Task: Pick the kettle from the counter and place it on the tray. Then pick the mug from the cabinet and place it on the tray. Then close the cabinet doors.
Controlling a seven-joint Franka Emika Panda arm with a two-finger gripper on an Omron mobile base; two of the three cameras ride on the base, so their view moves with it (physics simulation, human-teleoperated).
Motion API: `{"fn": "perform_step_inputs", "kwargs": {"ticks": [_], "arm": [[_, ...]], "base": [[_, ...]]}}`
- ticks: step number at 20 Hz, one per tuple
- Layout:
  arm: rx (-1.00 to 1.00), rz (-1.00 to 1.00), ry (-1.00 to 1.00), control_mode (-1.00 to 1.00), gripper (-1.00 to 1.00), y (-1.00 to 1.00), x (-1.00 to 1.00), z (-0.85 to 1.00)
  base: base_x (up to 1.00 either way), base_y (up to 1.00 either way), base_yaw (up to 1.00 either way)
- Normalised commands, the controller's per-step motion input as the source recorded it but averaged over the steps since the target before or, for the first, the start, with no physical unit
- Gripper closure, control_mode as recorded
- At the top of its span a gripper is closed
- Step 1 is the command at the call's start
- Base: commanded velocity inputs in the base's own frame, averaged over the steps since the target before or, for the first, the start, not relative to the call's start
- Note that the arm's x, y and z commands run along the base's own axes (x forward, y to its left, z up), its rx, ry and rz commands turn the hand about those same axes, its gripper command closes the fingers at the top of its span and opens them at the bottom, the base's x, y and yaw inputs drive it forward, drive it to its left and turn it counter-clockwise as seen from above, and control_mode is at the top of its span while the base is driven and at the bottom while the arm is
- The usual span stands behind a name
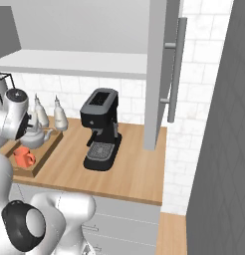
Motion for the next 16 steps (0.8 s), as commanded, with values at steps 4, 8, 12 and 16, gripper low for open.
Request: {"fn": "perform_step_inputs", "kwargs": {"ticks": [4,8,12,16], "arm": [[-0.06,0.0,-0.08,-1.0,-1.0,0.3,-0.02,-0.09],[-0.15,0.0,-0.01,-1.0,-1.0,0.4,-0.08,0.0],[-0.24,0.0,0.0,-1.0,-1.0,0.21,-0.01,-0.04],[-0.27,0.04,0.0,-1.0,-1.0,0.32,-0.05,-0.04]], "base": [[0.0,0.0,0.0],[0.0,0.0,0.0],[0.0,0.0,0.0],[0.0,0.0,0.0]]}}
